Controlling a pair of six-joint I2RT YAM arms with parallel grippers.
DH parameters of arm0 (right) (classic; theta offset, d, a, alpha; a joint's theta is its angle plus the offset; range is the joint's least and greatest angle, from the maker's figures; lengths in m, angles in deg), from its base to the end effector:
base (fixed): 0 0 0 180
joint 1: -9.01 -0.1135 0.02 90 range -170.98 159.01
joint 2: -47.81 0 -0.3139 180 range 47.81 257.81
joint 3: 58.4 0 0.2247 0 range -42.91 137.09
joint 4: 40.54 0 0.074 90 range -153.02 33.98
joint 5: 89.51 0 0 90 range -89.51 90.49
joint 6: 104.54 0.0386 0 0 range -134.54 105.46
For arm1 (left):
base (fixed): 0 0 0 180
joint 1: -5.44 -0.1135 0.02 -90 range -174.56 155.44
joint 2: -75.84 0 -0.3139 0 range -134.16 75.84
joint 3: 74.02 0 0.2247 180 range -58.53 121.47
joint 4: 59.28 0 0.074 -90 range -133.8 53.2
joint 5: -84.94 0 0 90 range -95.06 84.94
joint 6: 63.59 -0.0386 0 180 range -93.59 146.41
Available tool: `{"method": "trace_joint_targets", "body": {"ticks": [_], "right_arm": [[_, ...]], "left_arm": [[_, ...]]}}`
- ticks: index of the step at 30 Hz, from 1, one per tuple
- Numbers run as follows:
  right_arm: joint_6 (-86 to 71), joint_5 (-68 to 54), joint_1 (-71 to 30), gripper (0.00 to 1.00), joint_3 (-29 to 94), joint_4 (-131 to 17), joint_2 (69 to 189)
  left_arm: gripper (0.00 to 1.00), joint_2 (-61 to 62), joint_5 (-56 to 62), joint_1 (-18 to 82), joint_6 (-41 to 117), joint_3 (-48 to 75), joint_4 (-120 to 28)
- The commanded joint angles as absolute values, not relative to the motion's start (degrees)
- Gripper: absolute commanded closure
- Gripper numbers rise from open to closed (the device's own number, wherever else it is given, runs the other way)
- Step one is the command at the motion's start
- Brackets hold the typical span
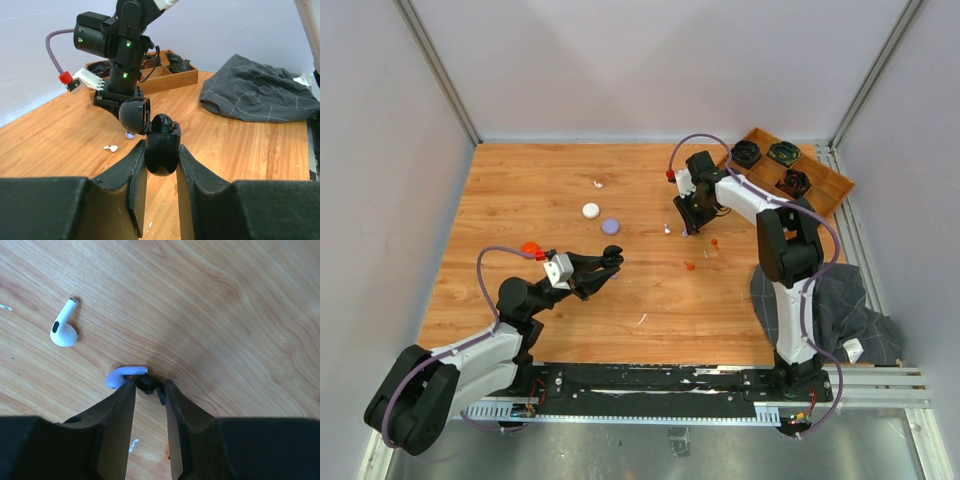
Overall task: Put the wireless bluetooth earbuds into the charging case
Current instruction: Adjust the earbud at the center of the board.
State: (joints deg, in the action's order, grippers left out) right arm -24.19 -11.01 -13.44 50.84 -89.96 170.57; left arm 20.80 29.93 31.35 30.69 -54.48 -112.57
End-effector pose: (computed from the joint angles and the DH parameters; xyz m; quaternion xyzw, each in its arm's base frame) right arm 0.4215 0.1825 0.2254 -0.2900 0.9232 0.1227 0.2205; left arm 0.1015 -0.0739 0.2725 0.3440 0.5065 -0.3717 0.6978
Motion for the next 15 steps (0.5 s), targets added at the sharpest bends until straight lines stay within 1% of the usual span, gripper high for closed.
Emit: {"method": "trace_joint_targets", "body": {"ticks": [1,3,5,8,15], "right_arm": [[-25.04,-9.81,-12.56,0.69,52.59,-93.37,173.39],[-25.01,-8.93,-12.56,0.69,53.24,-94.11,174.19],[-24.8,-7.61,-12.53,0.72,54.05,-95.27,175.05],[-24.03,-6.21,-12.63,0.79,54.88,-96.94,175.31],[-20.62,-3.94,-13.32,0.82,53.75,-97.89,171.09]], "left_arm": [[1.0,20.8,29.48,31.38,31.1,-53.52,-113.41],[1.0,20.95,29.49,31.37,31.24,-53.46,-113.36],[1.0,21.09,29.49,31.37,31.38,-53.43,-113.32],[1.0,21.26,29.35,31.37,31.51,-53.43,-113.28],[1.0,21.37,28.99,31.37,32.32,-53.43,-113.7]]}}
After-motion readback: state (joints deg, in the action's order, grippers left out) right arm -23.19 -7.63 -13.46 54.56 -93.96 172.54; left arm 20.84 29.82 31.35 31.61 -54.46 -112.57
